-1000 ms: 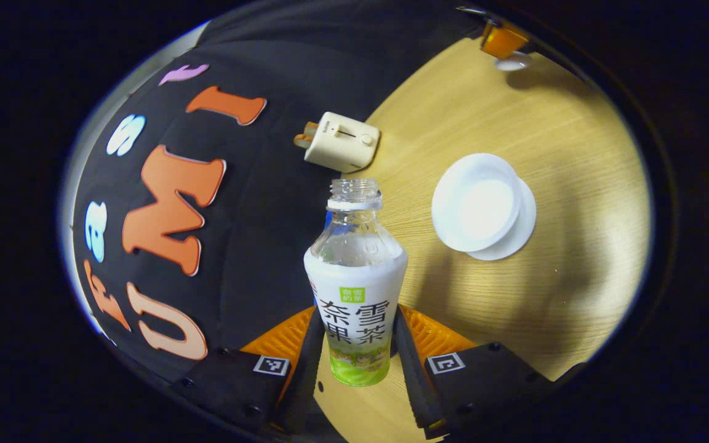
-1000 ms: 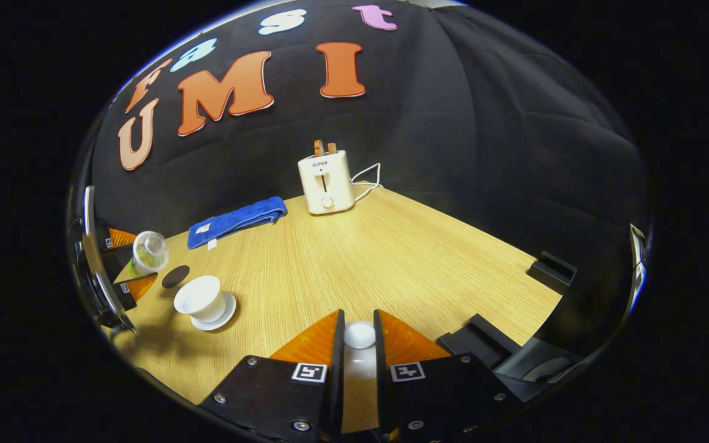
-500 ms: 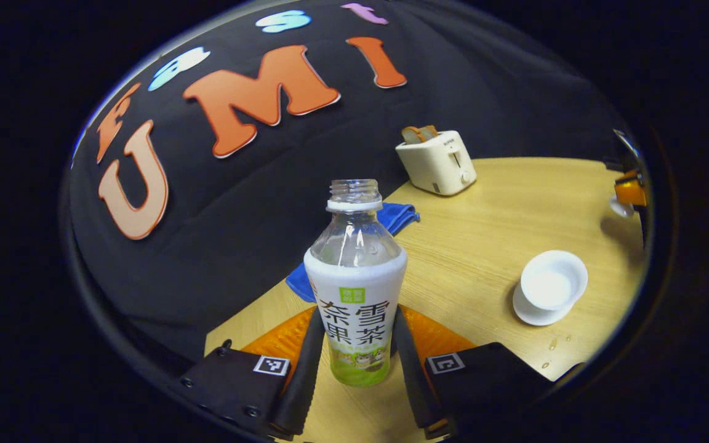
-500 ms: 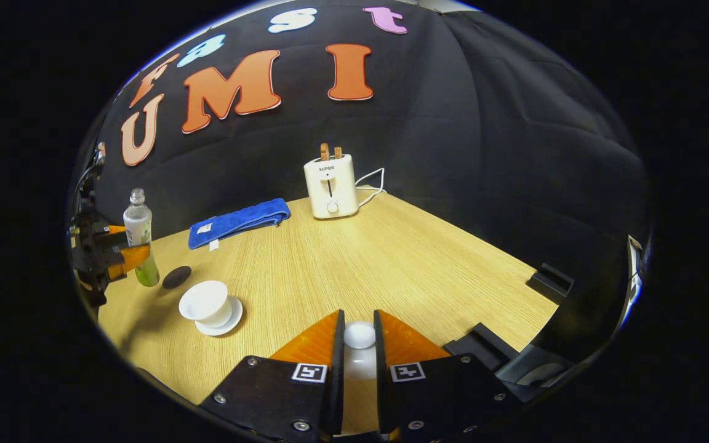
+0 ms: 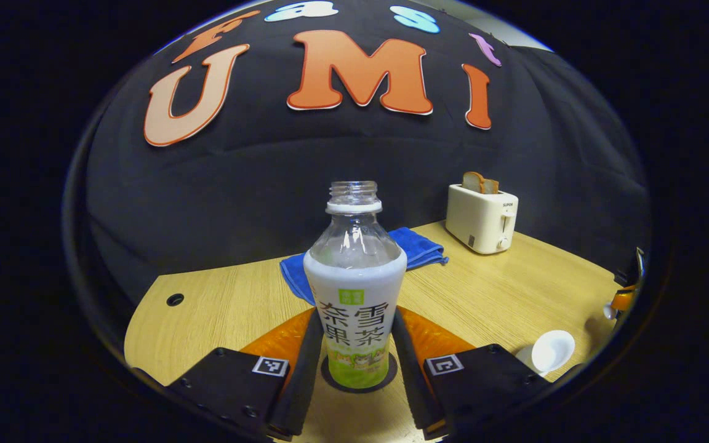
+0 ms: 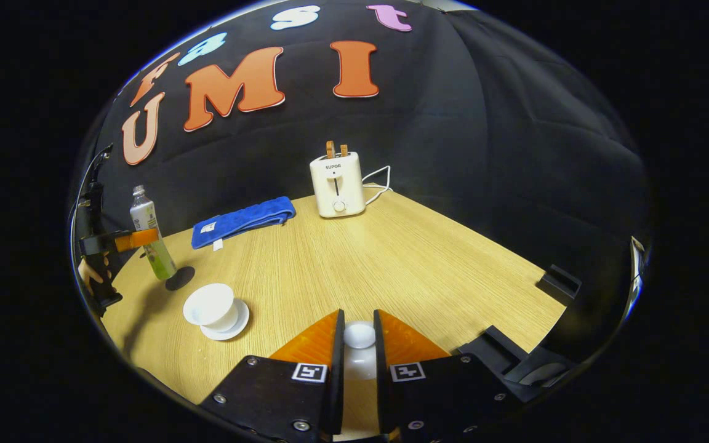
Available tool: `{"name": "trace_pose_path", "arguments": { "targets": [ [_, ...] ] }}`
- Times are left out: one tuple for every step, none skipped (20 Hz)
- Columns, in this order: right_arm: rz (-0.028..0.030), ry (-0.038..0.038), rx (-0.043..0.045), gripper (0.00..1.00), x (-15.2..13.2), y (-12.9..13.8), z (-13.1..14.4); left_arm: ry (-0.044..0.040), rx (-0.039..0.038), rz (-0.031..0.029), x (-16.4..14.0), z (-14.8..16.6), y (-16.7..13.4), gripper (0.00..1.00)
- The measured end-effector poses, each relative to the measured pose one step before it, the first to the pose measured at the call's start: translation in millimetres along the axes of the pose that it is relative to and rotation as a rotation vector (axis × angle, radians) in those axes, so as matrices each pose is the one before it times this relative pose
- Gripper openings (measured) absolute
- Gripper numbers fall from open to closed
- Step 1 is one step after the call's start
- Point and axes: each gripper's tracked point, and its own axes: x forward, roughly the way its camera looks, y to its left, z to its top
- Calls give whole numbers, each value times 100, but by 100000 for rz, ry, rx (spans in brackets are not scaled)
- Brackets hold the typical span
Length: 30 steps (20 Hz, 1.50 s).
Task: Open the teacup lid with one hand, grasp the water bottle and pour water into the teacup with the other hand; after pouring, place the water bottle on the coaster and then close the teacup lid.
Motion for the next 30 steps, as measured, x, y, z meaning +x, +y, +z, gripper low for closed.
{"name": "trace_pose_path", "arguments": {
  "targets": [
    [272, 314, 125, 19, 80, 154, -67, 32, -1873, 434, 293, -449, 303, 66],
    [-449, 306, 148, 23, 129, -108, -108, 1069, -840, 545, 43, -295, 329, 64],
    [-636, 220, -22, 23, 184, -193, -26, 714, -665, 264, 383, -628, 295, 65],
    [-687, 445, -50, 23, 183, -233, -72, 446, -744, 682, 216, -269, 344, 67],
    [-481, 309, 82, 23, 93, -141, -53, -190, -521, -25, 163, -156, 17, 69],
    [-341, 232, 132, 23, 138, -67, -43, -1357, -608, -327, 158, 192, 21, 70],
    [-141, 218, -51, 23, 128, 39, -21, 341, 87, 171, -52, -146, 49, 65],
    [67, 173, -67, 23, 85, 91, -55, 863, 153, 62, -101, -236, -11, 66],
    [339, 211, -125, 23, 82, 242, -42, -338, 474, -101, -5, 161, 11, 66],
    [361, 151, -198, 23, 26, 162, -80, -204, 639, 134, 4, 19, -119, 67],
    [374, 192, -342, 23, 64, 212, -72, 154, 608, 132, -161, -52, -86, 67],
    [318, 142, -273, 23, 13, 202, -87, -288, 435, 217, -124, -42, -52, 69],
    [218, 68, -193, 23, 47, 98, 8, -68, 522, 166, -87, -21, -23, 70],
    [60, -87, -52, 23, -12, 89, 24, -137, 142, 438, -104, -9, -1, 70],
    [52, -73, 139, 23, -17, 29, 34, 119, -182, 231, -70, -63, -28, 72],
    [137, -56, 151, 23, -23, 58, -17, -154, -115, 329, -72, -120, -35, 71],
    [62, -7, -66, 23, 0, 58, -14, -211, -198, 196, -71, 2, 79, 74],
    [-31, 2, -115, 23, -77, -23, -84, 87, -206, 406, -39, -90, 84, 72],
    [117, -116, 17, 23, -71, 81, -3, 790, -288, 323, -16, -303, -46, 72],
    [113, -233, 10, 23, -180, 75, 88, 485, 163, 271, -126, -157, 23, 72],
    [54, -444, -31, 23, -50, 24, 111, -391, 329, 74, -285, -19, 137, 72],
    [60, -550, -49, 23, -138, 21, 129, -102, 113, 200, -80, 1, -61, 74],
    [237, -622, -37, 23, -174, 84, 177, -291, -52, 32, -71, 51, -113, 72],
    [118, -459, -67, 23, -138, 90, 244, 258, 14, 456, 40, -205, 43, 74],
    [277, -518, -178, 23, -105, 138, 161, 593, -278, 772, -741, -525, 121, 81],
    [304, -628, -200, 23, -157, 155, 222, -46, 201, 118, -678, -314, 51, 85],
    [479, -779, -224, 23, -183, 209, 346, -996, 147, 319, -870, -21, -15, 84],
    [578, -1187, -239, 23, -216, 300, 447, -212, 284, 397, -348, -101, -30, 86],
    [873, -1460, -159, 23, -121, 451, 651, 347, 326, 774, -267, -498, -8, 93],
    [1466, -1544, -259, 23, -145, 591, 594, 303, 106, 506, -616, -370, -6, 100]
  ]
}}
